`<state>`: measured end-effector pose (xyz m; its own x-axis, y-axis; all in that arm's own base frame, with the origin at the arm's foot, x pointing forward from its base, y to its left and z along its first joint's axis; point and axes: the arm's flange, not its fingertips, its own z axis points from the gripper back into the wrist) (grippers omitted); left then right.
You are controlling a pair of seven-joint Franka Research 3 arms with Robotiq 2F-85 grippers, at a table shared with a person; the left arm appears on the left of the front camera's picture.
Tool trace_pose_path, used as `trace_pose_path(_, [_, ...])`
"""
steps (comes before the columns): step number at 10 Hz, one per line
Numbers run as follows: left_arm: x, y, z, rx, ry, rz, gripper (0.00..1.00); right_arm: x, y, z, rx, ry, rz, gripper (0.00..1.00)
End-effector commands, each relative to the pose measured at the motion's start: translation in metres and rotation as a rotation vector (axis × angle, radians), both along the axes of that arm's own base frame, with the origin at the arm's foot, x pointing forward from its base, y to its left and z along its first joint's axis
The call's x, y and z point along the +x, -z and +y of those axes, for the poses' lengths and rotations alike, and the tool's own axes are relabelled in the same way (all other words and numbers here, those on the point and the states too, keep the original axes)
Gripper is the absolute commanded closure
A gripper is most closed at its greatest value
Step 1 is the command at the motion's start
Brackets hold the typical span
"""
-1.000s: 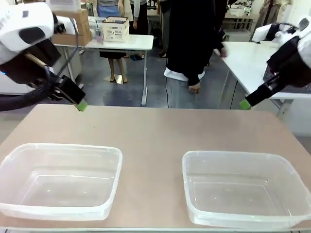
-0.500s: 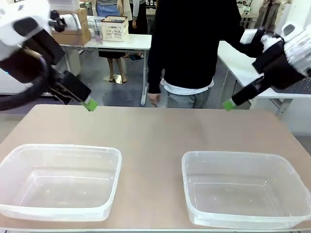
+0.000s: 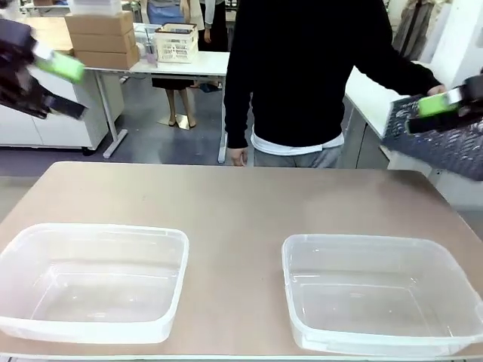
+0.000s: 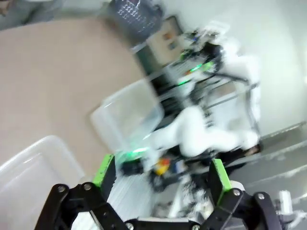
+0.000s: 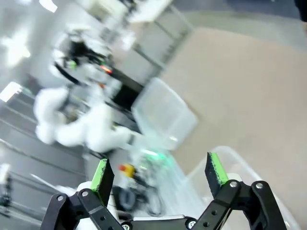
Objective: Sort the waste into each basket.
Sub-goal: Pick up the Organizing box on the left side of the table and lift it.
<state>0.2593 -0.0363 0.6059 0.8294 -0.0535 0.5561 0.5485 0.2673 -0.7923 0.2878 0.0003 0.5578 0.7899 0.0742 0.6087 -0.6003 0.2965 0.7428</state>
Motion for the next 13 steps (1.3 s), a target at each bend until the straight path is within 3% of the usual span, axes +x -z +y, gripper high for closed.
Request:
trace_pose_path(1, [-0.053, 0.073, 0.019, -0.22, -0.189, 0.1, 0.0, 0.003, 0.016, -0.032, 0.452, 0.256, 0.264, 0.0])
trace_pose_path(2, [-0.055, 0.076, 0.026, -0.128, -0.272, 0.165, 0.0, -0.004, 0.018, -0.039, 0.378, 0.375, 0.205, 0.0])
trace_pose_path(3, [0.002, -0.005, 0.03, -0.134, -0.067, 0.055, 0.0, 0.003, 0.005, -0.027, 0.149, 0.045, 0.084, 0.0])
trace_pose_path(12, [0.002, -0.005, 0.03, -0.134, -0.067, 0.055, 0.0, 0.003, 0.005, -0.027, 0.149, 0.045, 0.084, 0.0])
trace_pose_path(13, [-0.001, -0.002, 0.033, -0.119, -0.081, 0.08, 0.0, -0.002, 0.007, -0.03, 0.131, 0.056, 0.116, 0.0])
